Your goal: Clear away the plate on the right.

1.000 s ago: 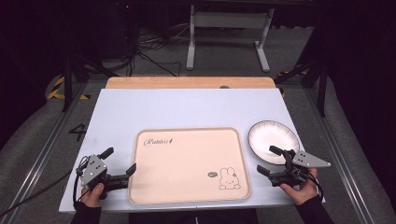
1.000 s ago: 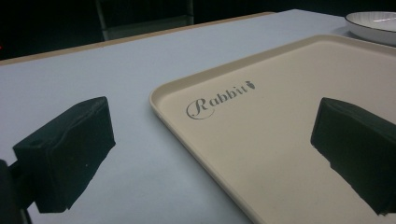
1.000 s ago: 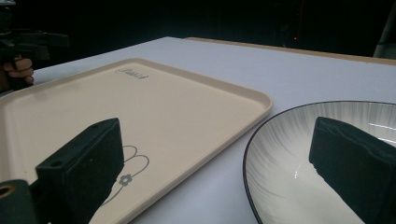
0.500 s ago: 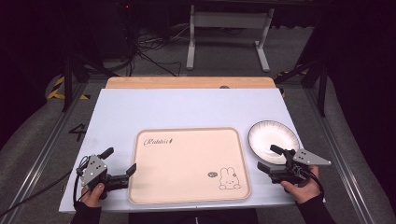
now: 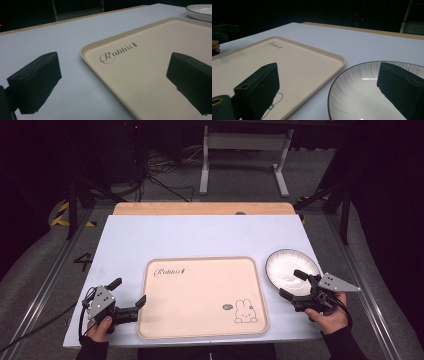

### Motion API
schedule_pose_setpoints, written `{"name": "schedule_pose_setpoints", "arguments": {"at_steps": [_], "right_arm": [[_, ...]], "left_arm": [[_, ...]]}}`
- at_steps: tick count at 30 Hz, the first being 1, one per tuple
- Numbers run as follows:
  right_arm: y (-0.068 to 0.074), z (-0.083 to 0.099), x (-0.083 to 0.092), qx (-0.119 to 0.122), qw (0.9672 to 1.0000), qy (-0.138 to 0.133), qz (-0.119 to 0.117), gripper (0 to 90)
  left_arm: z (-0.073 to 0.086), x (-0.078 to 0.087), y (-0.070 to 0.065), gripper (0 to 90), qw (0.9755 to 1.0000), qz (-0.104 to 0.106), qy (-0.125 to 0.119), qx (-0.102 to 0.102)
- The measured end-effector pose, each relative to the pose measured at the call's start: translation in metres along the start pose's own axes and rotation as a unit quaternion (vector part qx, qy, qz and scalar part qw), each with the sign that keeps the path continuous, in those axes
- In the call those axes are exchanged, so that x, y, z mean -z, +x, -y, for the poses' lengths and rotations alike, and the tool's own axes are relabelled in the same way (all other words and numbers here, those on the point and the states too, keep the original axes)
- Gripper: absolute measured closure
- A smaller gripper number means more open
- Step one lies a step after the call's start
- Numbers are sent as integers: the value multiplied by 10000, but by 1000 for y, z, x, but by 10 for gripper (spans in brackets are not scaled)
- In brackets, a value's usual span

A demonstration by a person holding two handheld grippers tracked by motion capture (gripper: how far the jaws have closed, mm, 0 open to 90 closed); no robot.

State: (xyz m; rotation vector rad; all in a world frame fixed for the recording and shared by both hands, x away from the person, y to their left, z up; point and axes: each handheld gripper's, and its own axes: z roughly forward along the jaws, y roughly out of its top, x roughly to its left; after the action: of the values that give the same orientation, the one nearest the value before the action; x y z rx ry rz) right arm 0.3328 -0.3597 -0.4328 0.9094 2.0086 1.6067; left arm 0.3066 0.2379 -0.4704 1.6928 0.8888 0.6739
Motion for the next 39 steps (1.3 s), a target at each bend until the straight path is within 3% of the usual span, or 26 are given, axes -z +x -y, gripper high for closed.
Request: {"name": "schedule_pose_setpoints", "arguments": {"at_steps": [10, 17, 24, 39], "right_arm": [[-5, -17, 3, 2, 9999, -145, 33, 49], [-12, -26, 1, -51, 10000, -76, 25, 60], [-29, -32, 1, -255, 9995, 2, 209, 66], [-55, -41, 2, -335, 9978, -29, 563, 67]], "left_arm": [[0, 0, 0, 2, 10000, -5, 7, -3], [0, 0, 0, 2, 10000, -11, 15, -5], [0, 0, 0, 2, 10000, -10, 23, -14], [0, 0, -1, 2, 10000, -10, 25, -17]]}}
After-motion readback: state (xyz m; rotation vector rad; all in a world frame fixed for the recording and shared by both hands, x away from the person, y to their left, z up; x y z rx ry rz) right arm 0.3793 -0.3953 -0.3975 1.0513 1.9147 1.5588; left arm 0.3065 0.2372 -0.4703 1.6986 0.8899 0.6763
